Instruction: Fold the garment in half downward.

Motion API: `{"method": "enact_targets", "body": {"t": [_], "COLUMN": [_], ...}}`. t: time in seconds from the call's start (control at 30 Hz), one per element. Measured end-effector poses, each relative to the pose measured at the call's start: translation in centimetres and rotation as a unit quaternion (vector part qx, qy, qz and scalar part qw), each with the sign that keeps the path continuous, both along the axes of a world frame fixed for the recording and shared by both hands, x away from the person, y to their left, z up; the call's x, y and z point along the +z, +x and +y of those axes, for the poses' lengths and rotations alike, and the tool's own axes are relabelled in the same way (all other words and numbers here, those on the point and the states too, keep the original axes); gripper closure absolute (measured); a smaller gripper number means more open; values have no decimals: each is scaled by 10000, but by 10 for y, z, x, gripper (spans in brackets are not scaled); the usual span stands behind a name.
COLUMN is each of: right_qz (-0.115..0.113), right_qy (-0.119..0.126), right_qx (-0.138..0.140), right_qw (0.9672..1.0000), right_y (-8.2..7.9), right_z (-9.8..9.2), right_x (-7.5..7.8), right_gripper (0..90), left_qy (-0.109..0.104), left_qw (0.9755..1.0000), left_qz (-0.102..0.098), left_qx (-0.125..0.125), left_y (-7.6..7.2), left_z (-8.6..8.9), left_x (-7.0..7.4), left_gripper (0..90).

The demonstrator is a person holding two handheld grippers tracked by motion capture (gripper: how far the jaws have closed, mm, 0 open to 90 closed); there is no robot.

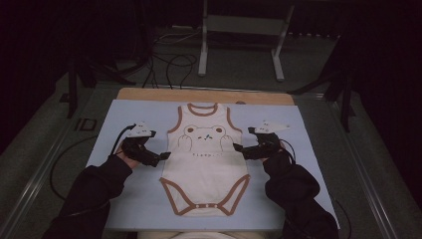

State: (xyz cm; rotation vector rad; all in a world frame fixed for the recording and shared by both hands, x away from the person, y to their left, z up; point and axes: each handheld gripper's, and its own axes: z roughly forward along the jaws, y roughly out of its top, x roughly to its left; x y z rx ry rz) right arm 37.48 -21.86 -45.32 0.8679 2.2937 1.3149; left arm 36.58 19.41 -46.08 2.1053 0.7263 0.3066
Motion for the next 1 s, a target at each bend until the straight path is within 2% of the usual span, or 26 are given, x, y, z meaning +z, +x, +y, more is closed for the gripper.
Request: {"method": "enact_targets", "body": {"t": [0.33, 0.37, 0.4, 0.43, 0.53, 0.57, 0.67, 0.7, 0.73, 0.83, 0.87, 0.9, 0.97, 1.0], "right_qz": [209, 238, 238, 321, 413, 447, 545, 646, 709, 806, 806, 942, 942, 976], "right_qy": [-97, -177, -177, -165, -243, -333, -374, -448, -483, -552, -552, -614, -636, -683], "right_qx": [-155, -296, -296, -330, -401, -449, -454, -492, -520, -562, -562, -631, -636, -687], "right_qw": [9996, 9991, 9991, 9988, 9980, 9974, 9968, 9957, 9950, 9936, 9936, 9917, 9915, 9905], "right_y": [13, 16, 16, 19, 22, 24, 26, 29, 30, 32, 32, 35, 36, 38], "right_z": [1, 2, 2, 2, 3, 5, 5, 5, 5, 5, 5, 5, 6, 7], "right_x": [-21, -26, -26, -30, -34, -38, -42, -46, -48, -52, -52, -57, -58, -60], "right_gripper": [137, 128, 128, 91, 92, 107, 139, 154, 168, 193, 193, 241, 256, 299], "left_qy": [277, 309, 309, 378, 418, 496, 545, 637, 637, 768, 768, 743, 733, 789], "left_qw": [9994, 9993, 9993, 9989, 9984, 9977, 9973, 9967, 9967, 9954, 9954, 9953, 9954, 9945], "left_qz": [182, 213, 213, 278, 353, 435, 466, 487, 487, 509, 509, 550, 542, 566], "left_qx": [91, 75, 75, 96, 132, 154, 141, 155, 155, 257, 257, 274, 305, 403], "left_y": [15, 19, 19, 22, 25, 27, 28, 30, 30, 33, 33, 36, 36, 39], "left_z": [-15, -17, -17, -19, -21, -23, -25, -27, -27, -28, -28, -27, -27, -27], "left_x": [-13, -16, -16, -20, -24, -28, -31, -35, -35, -39, -39, -42, -43, -45], "left_gripper": [1, 1, 1, 1, 2, 2, 2, 2, 3, 3, 4, 32, 49, 59]}}
